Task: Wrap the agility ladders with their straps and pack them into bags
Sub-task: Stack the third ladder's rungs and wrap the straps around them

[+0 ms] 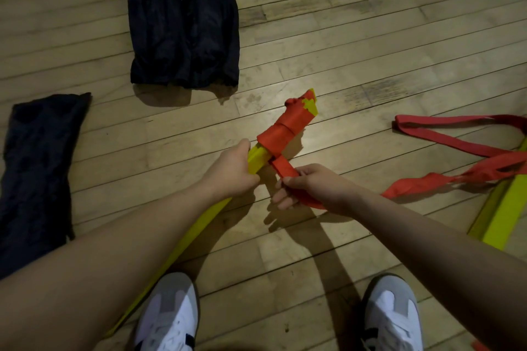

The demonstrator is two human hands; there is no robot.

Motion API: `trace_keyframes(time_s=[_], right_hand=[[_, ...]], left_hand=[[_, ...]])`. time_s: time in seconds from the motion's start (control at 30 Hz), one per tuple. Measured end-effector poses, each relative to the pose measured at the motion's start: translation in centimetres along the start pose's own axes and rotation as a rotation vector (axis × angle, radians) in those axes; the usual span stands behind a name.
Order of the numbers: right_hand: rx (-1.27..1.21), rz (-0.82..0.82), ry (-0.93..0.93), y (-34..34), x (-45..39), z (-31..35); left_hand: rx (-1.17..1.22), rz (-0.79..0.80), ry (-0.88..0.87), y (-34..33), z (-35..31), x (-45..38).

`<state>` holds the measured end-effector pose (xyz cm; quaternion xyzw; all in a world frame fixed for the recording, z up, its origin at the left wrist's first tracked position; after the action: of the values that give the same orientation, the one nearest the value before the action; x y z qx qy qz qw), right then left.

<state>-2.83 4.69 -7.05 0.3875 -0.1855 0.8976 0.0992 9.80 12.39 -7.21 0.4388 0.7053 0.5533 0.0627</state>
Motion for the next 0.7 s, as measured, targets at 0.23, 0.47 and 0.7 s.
trace_keyframes(time_s=[0.23, 0.47, 0.7], right_hand=[[0.028, 0.102, -0.036, -1.5, 0.0, 0.4], [0.029, 0.019, 0.068, -0.8, -0.2, 1.0], [0.046, -0.009, 0.044, 0.0, 0.1, -0.7]], left_hand=[[-0.073, -0.078, 0.129, 0.6, 1.1, 0.2], [-0.158, 0.214, 0.112, -1.3, 1.2, 0.1], [-0.386, 0.041, -0.092, -0.1, -0.7, 1.1]])
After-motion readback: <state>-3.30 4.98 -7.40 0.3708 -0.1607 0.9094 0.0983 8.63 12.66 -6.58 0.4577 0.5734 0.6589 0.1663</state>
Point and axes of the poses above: each hand's wrist, its own x-axis away from the middle knuckle, its own y-axis out of the back of the hand, z = x × y, the point moved 8 cm from there along -x, towards the middle knuckle, and after that the axes turned 9 degrees about -x, right-handed, at the moved point
